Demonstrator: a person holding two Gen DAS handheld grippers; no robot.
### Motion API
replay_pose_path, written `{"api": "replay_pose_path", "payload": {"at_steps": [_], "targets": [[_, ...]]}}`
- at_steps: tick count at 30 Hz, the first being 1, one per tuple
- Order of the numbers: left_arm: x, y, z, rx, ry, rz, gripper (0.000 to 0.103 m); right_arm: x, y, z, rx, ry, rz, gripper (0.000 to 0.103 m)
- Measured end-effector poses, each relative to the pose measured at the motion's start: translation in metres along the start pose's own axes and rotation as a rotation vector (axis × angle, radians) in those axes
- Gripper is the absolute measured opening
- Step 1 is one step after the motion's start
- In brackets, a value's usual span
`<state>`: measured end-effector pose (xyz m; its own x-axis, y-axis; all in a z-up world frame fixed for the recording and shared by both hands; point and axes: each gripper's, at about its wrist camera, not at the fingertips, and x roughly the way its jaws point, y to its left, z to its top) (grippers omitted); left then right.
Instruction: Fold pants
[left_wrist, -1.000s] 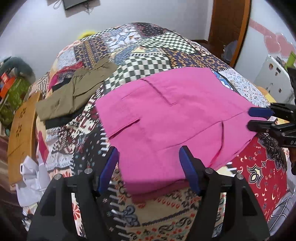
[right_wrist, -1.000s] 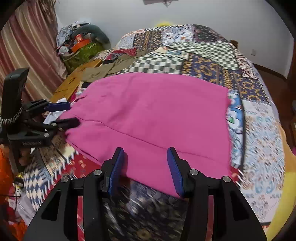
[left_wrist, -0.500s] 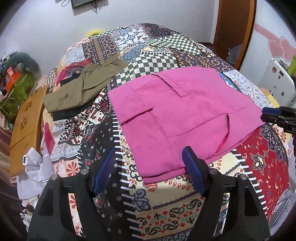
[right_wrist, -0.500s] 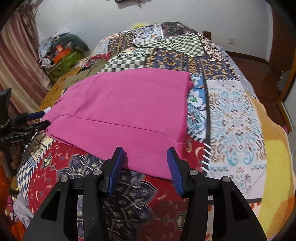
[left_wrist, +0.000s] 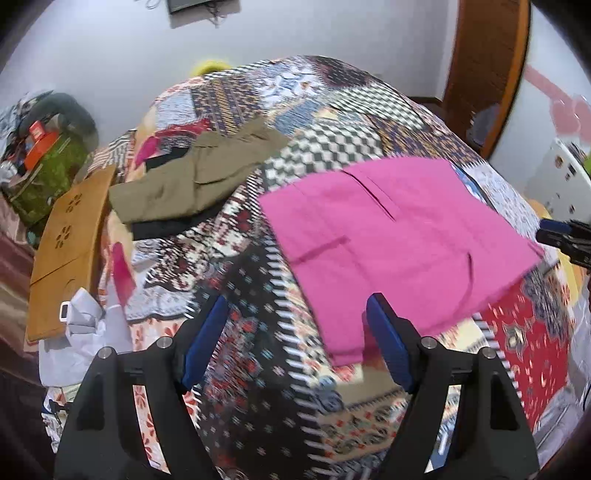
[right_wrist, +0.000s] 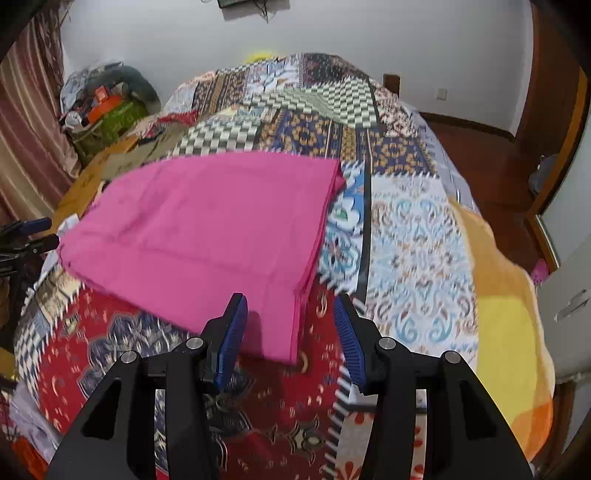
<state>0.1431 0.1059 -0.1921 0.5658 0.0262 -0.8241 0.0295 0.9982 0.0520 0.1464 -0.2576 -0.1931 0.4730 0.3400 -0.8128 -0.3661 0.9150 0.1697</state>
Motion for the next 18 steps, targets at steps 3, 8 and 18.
{"api": "replay_pose_path", "payload": {"at_steps": [3, 8, 18], "targets": [[0.006, 0.013, 0.016, -0.036, -0.004, 0.027, 0.078, -0.001, 0.000, 0.015, -0.006, -0.033, 0.002, 0.052], [0.025, 0.029, 0.046, -0.090, -0.011, 0.048, 0.078, 0.007, 0.000, 0.039, -0.023, -0.072, 0.007, 0.057], [0.092, 0.049, 0.087, -0.186, 0.060, -0.001, 0.078, 0.054, -0.014, 0.086, -0.036, -0.077, 0.013, 0.057]]}}
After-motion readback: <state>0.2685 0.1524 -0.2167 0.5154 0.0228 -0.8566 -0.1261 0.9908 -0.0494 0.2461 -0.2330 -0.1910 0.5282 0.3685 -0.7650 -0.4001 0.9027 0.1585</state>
